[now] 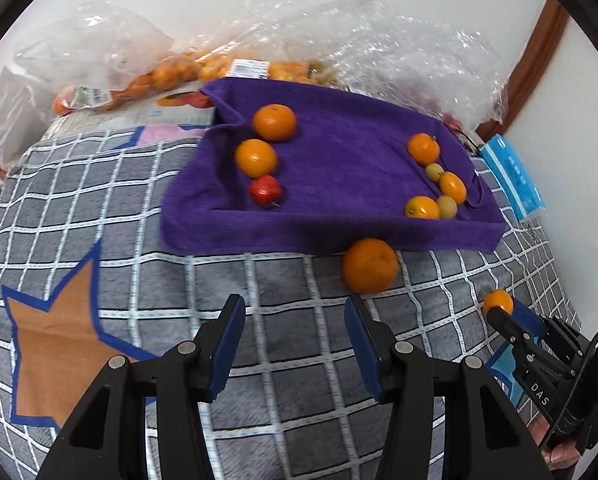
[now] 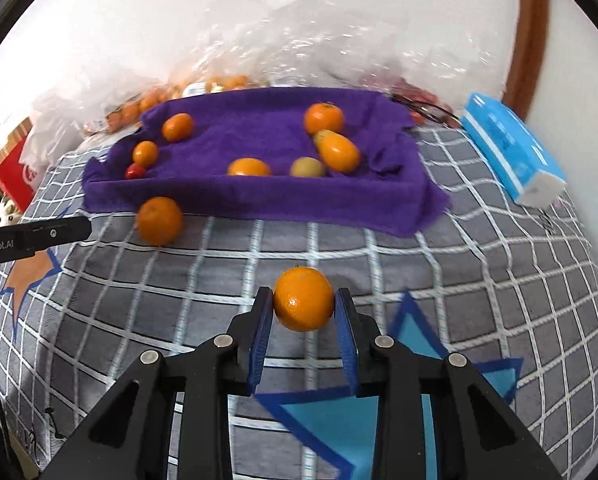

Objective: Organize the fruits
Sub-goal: 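Grasp a loose tangerine with the right gripper while the left moves back to the cloth, then close the left gripper on another loose tangerine beside the towel, then carry the tangerines in both grippers up over the towel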

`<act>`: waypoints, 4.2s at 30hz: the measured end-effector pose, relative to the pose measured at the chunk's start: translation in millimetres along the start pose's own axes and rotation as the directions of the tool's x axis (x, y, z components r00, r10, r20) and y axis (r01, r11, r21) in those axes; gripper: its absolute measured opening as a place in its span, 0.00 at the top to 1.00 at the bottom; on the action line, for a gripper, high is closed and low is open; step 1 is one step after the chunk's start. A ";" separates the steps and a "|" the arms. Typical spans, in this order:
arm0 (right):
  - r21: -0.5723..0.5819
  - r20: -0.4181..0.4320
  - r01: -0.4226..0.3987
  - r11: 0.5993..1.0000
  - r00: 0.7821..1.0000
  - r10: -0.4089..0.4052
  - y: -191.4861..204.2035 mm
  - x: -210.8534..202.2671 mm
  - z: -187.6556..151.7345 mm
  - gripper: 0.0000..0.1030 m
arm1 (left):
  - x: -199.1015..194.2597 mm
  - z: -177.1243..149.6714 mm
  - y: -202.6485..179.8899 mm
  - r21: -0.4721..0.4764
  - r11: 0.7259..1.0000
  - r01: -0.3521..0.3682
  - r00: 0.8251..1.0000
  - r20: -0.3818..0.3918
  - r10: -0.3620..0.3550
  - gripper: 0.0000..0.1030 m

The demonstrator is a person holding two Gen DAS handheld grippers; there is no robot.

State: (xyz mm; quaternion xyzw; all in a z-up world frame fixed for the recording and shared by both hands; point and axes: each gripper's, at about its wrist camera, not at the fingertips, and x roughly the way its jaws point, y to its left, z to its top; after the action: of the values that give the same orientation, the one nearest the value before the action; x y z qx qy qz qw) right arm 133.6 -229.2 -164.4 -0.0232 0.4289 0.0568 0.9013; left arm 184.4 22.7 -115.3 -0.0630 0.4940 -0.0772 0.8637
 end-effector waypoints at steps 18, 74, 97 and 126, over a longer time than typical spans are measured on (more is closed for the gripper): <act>0.043 -0.020 -0.020 0.999 1.000 0.021 -29.1 23.3 -0.5 0.70 | 37.9 18.5 -42.8 0.061 0.998 0.030 0.998 -0.052 -0.027 0.52; 0.052 0.056 -0.017 0.999 0.998 0.014 -22.0 3.7 1.4 0.69 | 25.8 -6.9 -28.5 -0.017 0.998 0.065 0.998 -0.019 -0.065 0.65; 0.065 0.197 -0.003 0.998 0.980 -0.010 8.6 -85.7 47.5 0.69 | -77.2 3.8 -11.5 -0.026 1.000 0.011 0.991 0.133 -0.008 0.65; 0.084 0.224 0.015 0.996 0.974 -0.034 6.6 -93.7 84.8 0.69 | -105.3 44.9 -12.8 -0.014 1.000 0.001 0.980 0.198 0.002 0.65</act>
State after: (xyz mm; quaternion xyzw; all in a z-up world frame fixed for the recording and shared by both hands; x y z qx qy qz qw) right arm 139.5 -222.7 -38.1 0.0148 0.3255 0.0304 0.9449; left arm 169.6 32.2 -1.4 -0.0763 0.4061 -0.0668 0.9082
